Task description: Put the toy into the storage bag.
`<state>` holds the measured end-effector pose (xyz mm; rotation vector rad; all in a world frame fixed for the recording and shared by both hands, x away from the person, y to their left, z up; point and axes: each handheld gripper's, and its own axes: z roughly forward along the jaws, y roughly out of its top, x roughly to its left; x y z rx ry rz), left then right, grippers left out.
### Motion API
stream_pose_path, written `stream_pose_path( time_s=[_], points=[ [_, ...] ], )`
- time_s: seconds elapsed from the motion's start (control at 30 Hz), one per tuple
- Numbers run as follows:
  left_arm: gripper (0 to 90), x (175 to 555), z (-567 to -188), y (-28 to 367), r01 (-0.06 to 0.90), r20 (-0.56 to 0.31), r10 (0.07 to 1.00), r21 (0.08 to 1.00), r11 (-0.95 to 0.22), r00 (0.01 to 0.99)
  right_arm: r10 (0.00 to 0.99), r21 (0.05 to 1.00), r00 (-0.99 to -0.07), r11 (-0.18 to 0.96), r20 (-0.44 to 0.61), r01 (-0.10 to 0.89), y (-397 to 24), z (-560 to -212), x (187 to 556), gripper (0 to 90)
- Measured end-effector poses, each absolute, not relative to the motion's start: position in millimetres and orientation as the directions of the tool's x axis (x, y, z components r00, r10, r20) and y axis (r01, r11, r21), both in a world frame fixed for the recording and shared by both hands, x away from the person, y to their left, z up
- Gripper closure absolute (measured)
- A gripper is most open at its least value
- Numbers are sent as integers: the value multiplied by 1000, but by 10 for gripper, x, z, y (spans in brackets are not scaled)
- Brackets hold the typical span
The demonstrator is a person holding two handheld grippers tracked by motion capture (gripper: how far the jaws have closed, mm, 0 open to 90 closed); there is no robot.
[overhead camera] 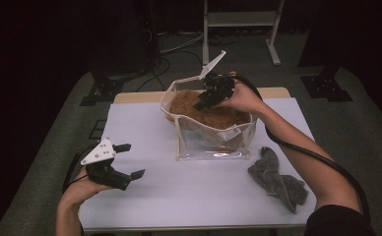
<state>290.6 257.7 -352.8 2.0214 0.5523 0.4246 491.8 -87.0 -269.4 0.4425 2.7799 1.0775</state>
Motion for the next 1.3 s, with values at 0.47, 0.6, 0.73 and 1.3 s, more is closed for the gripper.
stream_pose_path(
  time_s=[0.47,0.6,0.73,1.3],
  points=[
    [37,2898,-3521,2557,200,78,536,875,-440,840,335,636,-942,723,18,270,-777,-2935,4997,617],
    [37,2898,-3520,2550,198,78,537,877,-438,840,348,652,-937,702,37,287,-831,-2891,4976,586],
    [37,2903,-3521,2543,199,77,536,877,-438,841,341,688,-939,672,42,275,-914,-2778,4923,558],
    [37,2913,-3512,2522,195,82,536,877,-440,840,357,759,-931,584,79,288,-1465,-2456,4600,486]
  ],
)
